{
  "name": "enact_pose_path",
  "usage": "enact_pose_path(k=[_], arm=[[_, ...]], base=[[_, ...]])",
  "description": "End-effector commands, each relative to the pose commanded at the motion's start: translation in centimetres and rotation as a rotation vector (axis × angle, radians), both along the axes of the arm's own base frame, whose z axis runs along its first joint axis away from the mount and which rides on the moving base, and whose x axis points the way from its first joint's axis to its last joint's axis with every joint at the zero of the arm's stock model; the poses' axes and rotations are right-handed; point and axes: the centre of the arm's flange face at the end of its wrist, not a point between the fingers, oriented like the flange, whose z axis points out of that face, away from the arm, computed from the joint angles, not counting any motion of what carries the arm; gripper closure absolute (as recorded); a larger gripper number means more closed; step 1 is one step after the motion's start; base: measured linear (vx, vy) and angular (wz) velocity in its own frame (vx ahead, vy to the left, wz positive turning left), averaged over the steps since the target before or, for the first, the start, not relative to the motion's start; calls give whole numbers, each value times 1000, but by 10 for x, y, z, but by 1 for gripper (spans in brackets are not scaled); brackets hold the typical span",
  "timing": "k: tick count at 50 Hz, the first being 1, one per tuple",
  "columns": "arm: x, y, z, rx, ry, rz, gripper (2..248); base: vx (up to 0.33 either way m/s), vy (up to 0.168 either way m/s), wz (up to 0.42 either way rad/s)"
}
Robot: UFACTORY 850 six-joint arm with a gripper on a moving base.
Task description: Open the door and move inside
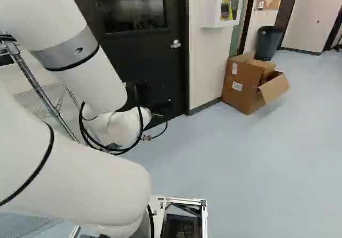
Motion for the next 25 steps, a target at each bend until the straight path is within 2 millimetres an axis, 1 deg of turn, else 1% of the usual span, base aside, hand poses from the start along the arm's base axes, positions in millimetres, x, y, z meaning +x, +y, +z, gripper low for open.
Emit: enact_pose_path(k=[25], arm=[[0, 0, 0, 0, 0, 0, 3]], base=[[0, 0, 0]])
